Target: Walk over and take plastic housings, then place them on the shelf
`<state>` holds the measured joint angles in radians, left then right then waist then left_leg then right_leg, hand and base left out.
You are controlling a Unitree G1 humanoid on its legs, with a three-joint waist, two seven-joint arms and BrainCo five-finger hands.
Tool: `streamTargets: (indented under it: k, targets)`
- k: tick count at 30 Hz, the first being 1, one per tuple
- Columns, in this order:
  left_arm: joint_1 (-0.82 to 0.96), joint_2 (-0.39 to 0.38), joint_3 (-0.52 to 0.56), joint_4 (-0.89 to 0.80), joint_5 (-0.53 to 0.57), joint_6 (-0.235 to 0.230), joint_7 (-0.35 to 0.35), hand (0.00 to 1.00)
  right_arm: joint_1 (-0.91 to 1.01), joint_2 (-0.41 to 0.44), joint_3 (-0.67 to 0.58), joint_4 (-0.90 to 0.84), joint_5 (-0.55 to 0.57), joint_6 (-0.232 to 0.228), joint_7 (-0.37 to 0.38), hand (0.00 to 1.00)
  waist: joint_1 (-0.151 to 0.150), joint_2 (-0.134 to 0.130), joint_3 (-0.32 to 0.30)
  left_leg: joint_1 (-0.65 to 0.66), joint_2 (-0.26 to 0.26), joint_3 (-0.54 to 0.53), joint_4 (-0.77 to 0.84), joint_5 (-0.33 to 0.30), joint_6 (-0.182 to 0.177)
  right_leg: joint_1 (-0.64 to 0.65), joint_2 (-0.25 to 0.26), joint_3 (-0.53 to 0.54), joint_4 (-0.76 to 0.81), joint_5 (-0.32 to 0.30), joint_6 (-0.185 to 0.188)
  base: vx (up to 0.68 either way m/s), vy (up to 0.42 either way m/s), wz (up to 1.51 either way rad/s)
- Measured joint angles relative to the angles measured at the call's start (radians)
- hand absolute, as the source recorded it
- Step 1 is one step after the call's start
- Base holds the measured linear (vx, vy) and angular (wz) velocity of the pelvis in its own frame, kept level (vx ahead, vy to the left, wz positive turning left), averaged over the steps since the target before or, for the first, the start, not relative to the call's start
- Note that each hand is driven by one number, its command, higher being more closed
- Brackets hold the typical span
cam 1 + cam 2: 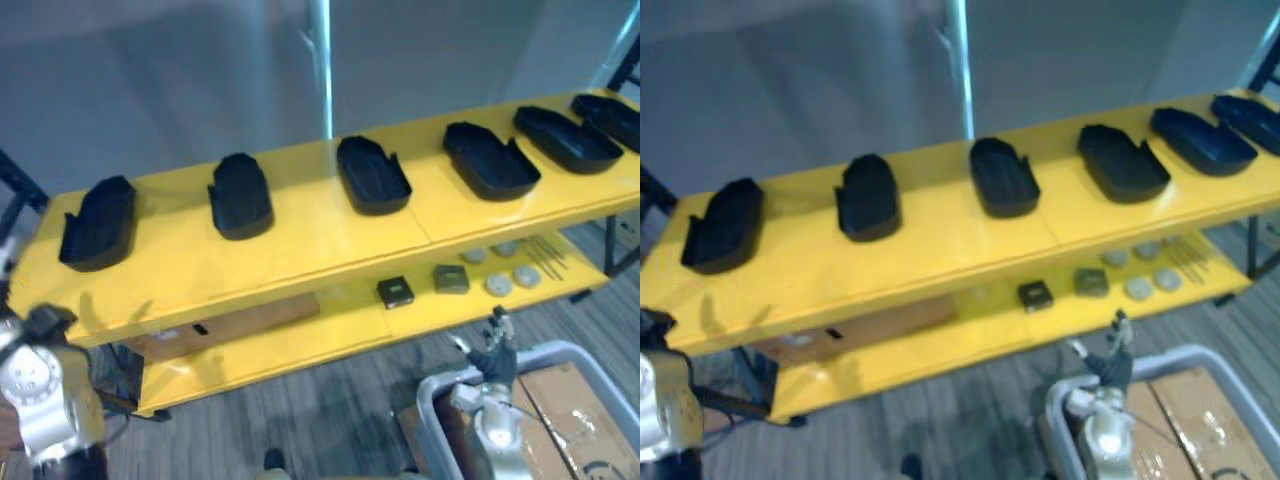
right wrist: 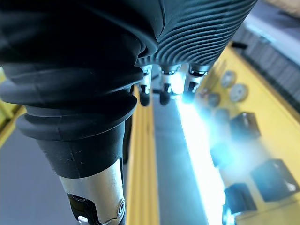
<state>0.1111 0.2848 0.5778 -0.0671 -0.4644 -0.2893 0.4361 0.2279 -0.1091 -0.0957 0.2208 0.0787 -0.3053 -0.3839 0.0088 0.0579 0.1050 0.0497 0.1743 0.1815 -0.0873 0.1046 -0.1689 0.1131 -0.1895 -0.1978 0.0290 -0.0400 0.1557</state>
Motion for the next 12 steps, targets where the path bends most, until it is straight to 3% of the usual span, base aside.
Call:
streamTargets:
  k: [4,7,8,12]
  targets:
    - [0.12,-0.106,0.009,0.093,-0.003,0.031,0.015,0.0,0.013,0.025,-0.049,0.036,-0.014,0.053,-0.014,0.0,0.007,-0.007,-0.028,-0.017,0.0,-0.035,-0.001,0.015,0.0,0.011,0.001,-0.04,-0.003,-0.004,-0.002,-0.06,-0.011,0.23]
    - [0.186,-0.159,-0.011,0.194,-0.005,0.101,-0.068,0.0,0.016,0.04,-0.063,0.056,-0.013,0.079,-0.012,0.0,0.009,-0.016,-0.032,-0.017,-0.001,-0.039,-0.001,0.019,0.002,0.012,0.001,-0.042,-0.002,-0.003,-0.003,-0.02,-0.004,0.09]
    - [0.205,-0.169,-0.073,0.293,-0.005,0.137,-0.129,0.0,0.016,0.042,-0.066,0.087,-0.014,0.093,-0.011,0.0,0.011,-0.022,-0.032,-0.016,-0.003,-0.051,-0.001,0.019,0.002,0.026,0.001,-0.052,-0.005,-0.002,-0.002,-0.01,-0.008,0.17]
    - [0.199,-0.182,-0.214,0.559,0.003,0.205,-0.263,0.0,-0.005,0.044,-0.064,0.155,-0.02,0.114,-0.008,0.0,0.012,-0.039,-0.029,-0.016,-0.006,-0.068,-0.001,0.015,0.002,0.04,-0.001,-0.073,-0.007,-0.009,0.006,-0.01,-0.008,0.15]
